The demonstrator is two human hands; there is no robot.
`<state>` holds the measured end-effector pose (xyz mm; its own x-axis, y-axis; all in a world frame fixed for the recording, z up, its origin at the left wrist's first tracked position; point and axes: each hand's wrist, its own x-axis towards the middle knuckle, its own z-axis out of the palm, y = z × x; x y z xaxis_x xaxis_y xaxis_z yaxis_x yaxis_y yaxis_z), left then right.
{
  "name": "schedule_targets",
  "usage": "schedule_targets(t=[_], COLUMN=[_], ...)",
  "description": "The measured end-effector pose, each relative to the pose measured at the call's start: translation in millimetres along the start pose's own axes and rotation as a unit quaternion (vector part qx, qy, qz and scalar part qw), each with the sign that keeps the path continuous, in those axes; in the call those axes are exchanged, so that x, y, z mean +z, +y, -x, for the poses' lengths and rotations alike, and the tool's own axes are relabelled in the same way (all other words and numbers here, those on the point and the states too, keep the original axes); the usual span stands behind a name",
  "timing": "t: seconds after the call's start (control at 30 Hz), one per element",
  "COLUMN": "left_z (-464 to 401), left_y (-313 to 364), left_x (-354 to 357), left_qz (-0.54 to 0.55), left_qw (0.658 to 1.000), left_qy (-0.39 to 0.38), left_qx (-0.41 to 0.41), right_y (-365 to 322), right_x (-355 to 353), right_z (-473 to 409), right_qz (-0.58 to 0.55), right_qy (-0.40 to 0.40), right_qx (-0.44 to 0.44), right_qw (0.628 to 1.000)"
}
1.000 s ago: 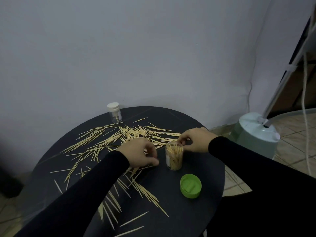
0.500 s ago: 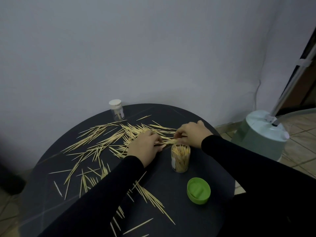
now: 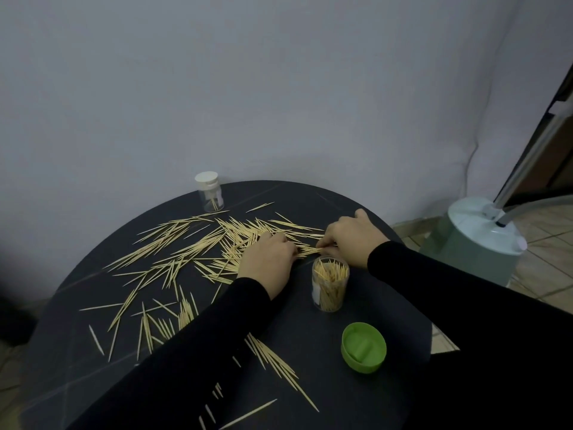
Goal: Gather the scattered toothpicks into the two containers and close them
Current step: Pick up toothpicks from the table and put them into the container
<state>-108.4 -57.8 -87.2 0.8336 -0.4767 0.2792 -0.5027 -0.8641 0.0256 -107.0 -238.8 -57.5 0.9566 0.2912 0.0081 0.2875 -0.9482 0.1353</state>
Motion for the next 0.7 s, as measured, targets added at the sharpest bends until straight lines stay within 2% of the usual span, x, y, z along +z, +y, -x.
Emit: schedule_targets(t=[0.37,0.5,0.7], left_z=[7,7,6], left_y=[2,-1,-2], left_x=[1,-1,-15], left_qz=[-0.022,0.013,0.121], left_qw=[1.0,0.999,0.986], left_qy=[0.02,0.029,0.037], left_qx=[0.0,-0.019,-0.107], right_y=[-4,-3,0], right_x=[2,0,-4], right_z=[5,9,18], right_qz=[0.003,-0.051,-0.128], right_qy=[0.032,0.061,0.077], right_qx=[0.011,0.044,0.088], right_qw=[0.999,0.996,0.985])
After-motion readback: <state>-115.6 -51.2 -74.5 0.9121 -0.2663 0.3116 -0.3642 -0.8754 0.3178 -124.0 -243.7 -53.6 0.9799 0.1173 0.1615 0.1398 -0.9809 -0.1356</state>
